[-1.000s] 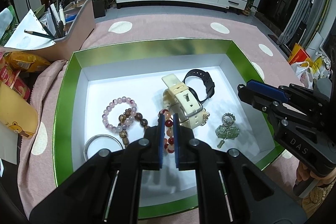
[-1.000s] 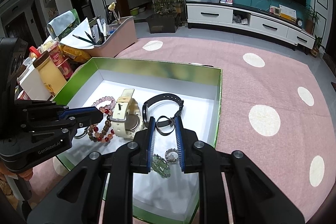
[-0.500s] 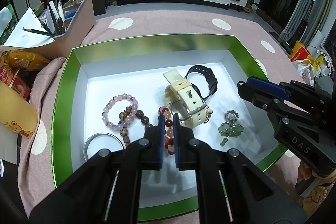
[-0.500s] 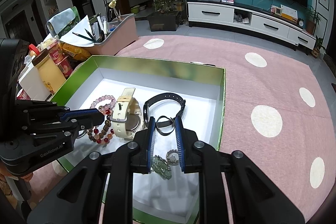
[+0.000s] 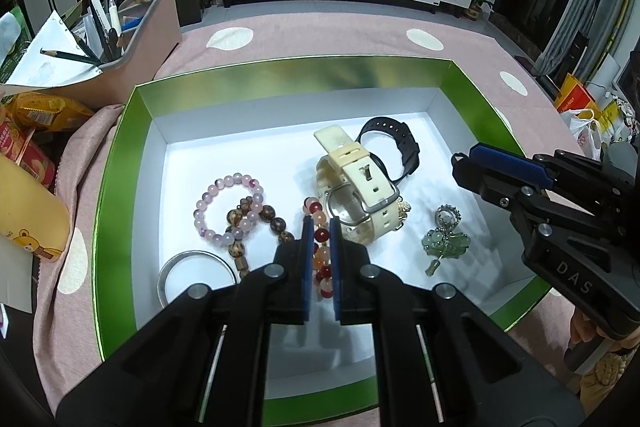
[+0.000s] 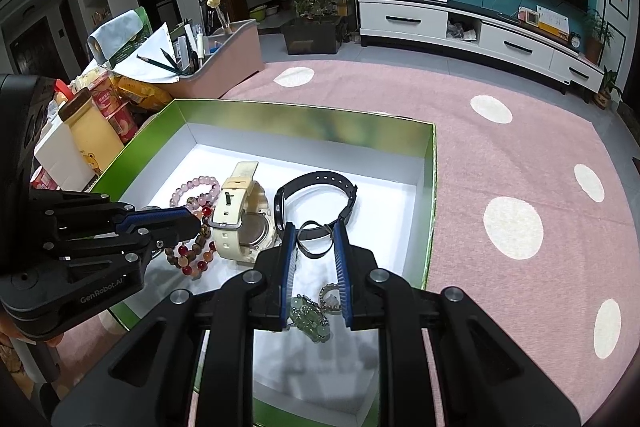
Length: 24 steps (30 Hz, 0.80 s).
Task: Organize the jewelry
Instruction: 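Lower the bracelet and ring into the box and open both tools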
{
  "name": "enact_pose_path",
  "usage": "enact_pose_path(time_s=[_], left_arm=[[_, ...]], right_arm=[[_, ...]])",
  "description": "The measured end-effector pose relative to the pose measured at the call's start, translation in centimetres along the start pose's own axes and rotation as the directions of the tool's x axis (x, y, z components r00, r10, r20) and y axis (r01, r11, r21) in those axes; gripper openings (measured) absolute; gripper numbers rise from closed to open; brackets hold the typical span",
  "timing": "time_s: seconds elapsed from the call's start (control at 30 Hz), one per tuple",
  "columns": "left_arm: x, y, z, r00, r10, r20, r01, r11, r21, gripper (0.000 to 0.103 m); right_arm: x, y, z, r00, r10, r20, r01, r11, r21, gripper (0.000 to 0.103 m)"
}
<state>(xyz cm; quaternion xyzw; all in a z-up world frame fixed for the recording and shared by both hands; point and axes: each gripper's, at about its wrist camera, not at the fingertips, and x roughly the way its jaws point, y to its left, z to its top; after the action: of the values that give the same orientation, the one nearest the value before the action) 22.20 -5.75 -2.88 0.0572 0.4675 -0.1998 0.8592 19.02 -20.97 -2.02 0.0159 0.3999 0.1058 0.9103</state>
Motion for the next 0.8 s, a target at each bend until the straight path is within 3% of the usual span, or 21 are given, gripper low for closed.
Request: enact_pose_path(time_s=[0.8], left_arm=[[0.37,-0.18,-0.08,1.0,0.005,-0.02,-0.005,1.0,0.008,0.007]], right_arm=[[0.32,0.55,0.09,1.0,0.0,-0.019,-0.001,1.0,-0.011,0.019]])
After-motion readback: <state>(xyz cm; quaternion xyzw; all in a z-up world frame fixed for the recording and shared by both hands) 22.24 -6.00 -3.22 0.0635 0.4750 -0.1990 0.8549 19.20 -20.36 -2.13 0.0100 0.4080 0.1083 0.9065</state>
